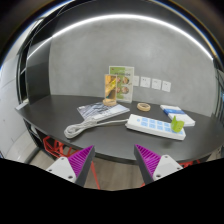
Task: Unplug charger
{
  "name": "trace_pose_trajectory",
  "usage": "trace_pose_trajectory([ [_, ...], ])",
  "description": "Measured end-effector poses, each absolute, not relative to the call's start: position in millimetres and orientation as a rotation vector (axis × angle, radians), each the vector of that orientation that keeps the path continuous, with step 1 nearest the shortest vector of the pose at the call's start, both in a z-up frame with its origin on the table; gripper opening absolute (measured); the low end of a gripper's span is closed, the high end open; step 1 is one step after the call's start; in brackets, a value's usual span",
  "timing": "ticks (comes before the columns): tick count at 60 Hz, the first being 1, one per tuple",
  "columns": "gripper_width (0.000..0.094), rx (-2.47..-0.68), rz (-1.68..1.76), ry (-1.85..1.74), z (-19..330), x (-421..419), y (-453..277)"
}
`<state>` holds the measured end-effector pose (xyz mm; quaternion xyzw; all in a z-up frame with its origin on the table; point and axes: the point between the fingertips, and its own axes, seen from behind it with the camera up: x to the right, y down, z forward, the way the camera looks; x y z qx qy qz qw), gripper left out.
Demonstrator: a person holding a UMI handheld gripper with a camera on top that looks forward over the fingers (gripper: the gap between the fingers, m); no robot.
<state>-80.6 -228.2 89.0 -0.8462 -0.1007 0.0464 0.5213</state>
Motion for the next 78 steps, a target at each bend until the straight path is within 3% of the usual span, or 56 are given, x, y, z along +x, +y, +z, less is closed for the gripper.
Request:
trace_pose_trajectory([
  [15,0.0812,-2.037,0.006,-0.166,80,-36,-201],
  [35,0.0806,-2.036,-0.028,-0.006,48,113,-126],
  [46,0.0796,-1.956,-0.005,0.03,56,178,-61],
  [57,0.0782,-1.877,0.007,0.009,60,190,-2],
  [59,0.0751,-1.87,0.001,0.009,64,192,4],
  [62,0.0506,-1.874,-0.003,0.022,59,193,10],
  [73,0.0468,-1.837,0.003,0.073,63,196,9],
  [78,0.0385,-1.825,0.008,0.092,61,196,14],
])
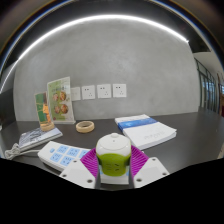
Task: Unplug charger
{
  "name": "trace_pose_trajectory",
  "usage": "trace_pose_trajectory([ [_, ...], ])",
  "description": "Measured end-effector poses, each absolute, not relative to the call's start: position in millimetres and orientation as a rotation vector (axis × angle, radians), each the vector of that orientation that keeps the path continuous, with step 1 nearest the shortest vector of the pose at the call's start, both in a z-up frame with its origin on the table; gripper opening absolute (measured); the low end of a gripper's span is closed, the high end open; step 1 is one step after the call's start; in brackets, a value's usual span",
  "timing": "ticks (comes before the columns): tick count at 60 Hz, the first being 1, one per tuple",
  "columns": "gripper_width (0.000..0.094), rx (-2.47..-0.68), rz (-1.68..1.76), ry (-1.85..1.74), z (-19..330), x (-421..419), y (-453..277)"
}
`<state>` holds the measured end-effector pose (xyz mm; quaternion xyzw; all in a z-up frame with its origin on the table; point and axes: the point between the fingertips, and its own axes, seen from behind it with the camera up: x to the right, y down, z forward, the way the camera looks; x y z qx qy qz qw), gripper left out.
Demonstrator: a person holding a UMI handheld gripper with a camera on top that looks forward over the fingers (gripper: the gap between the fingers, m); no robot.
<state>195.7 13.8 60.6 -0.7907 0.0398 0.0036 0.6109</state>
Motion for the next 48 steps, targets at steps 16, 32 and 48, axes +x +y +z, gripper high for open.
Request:
trace_pose_trajectory([
  [16,0.0334,-1.767,-0.041,0.178,97,200,10],
  [32,0.033,-1.553,-0.217,0.141,235,233,-8],
  [48,0.0361,-1.737,-0.253,0.056,174,293,36],
])
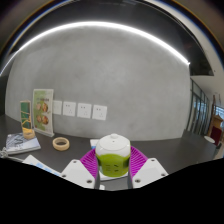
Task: Unplug charger
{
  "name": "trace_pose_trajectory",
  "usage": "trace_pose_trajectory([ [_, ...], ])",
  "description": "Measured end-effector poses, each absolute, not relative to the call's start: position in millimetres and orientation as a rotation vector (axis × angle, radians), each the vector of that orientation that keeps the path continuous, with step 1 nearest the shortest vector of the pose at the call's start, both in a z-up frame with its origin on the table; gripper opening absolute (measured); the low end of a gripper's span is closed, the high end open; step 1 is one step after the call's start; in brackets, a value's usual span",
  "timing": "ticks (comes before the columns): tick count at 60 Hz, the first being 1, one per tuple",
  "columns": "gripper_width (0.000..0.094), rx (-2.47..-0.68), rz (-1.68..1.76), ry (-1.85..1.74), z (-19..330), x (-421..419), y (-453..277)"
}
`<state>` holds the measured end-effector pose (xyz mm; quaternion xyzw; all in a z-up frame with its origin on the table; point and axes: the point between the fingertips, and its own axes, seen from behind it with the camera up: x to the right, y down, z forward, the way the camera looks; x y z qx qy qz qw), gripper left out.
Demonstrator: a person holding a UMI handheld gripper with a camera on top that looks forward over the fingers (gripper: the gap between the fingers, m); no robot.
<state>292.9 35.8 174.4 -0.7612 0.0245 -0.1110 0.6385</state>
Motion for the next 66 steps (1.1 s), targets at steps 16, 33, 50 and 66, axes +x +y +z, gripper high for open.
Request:
trace_pose_trajectory([
  [16,0.0447,-2.058,-0.092,0.039,60,360,116],
  [33,0.049,-2.083,0.047,0.007,38,363,168],
  [50,0.0803,-2.017,0.027,0.002,55,363,168],
  [66,0.0803,-1.998,-0.044,0.045,89,342,92],
])
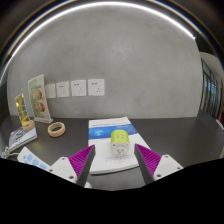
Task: Unplug charger
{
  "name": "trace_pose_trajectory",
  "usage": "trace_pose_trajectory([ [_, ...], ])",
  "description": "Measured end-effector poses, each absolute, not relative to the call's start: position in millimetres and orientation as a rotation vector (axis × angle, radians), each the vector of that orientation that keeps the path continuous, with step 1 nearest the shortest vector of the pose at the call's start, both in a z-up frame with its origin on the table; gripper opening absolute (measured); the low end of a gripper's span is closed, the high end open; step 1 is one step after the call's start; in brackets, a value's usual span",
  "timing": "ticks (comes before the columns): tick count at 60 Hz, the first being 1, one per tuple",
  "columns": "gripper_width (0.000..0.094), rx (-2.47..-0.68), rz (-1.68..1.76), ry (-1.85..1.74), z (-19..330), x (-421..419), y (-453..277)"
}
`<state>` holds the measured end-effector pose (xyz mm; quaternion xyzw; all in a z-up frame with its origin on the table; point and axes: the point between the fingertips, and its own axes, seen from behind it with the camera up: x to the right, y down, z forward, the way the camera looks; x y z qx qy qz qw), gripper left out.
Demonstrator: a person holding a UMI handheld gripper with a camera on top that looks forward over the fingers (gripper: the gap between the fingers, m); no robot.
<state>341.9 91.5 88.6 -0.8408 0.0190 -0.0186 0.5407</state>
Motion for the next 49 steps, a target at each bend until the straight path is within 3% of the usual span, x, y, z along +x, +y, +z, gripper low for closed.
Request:
trace_pose_trajectory([
  [9,0.0808,-1.966,-0.101,0.108,107,304,27],
  [33,0.0812,-2.089,-0.131,0.084,67,167,-141],
  [49,0.081,-2.036,-0.179,0.025,76,180,-181],
])
